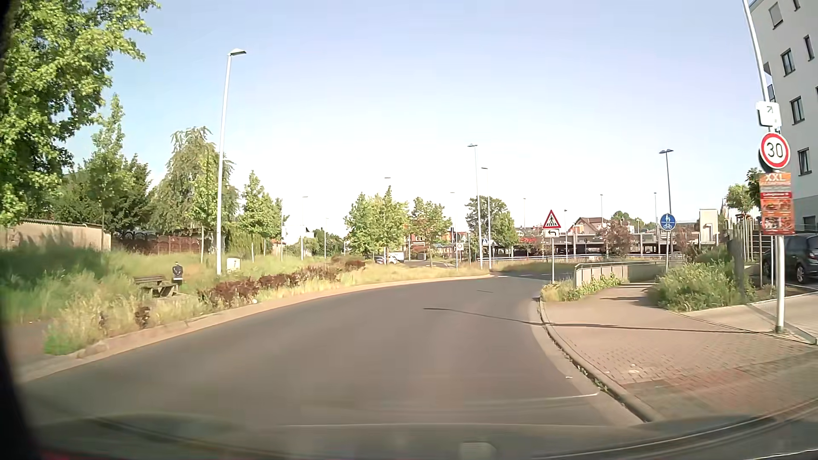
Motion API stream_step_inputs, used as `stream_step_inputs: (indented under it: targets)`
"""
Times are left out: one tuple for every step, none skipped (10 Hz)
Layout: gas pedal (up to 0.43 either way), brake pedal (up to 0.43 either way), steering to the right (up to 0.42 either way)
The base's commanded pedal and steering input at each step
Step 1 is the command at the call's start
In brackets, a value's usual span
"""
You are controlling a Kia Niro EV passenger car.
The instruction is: Follow the waypoints while adhering to traffic rules and regulations
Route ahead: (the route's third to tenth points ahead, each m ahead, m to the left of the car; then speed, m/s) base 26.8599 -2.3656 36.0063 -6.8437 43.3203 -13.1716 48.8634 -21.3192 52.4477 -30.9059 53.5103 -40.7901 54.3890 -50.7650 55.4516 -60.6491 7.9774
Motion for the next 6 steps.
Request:
stream_step_inputs:
  targets:
    - [0.028, 0.012, 0.014]
    - [0.028, 0.012, 0.018]
    - [0.028, 0.012, 0.025]
    - [0.028, 0.012, 0.03]
    - [0.028, 0.012, 0.035]
    - [0.028, 0.012, 0.037]
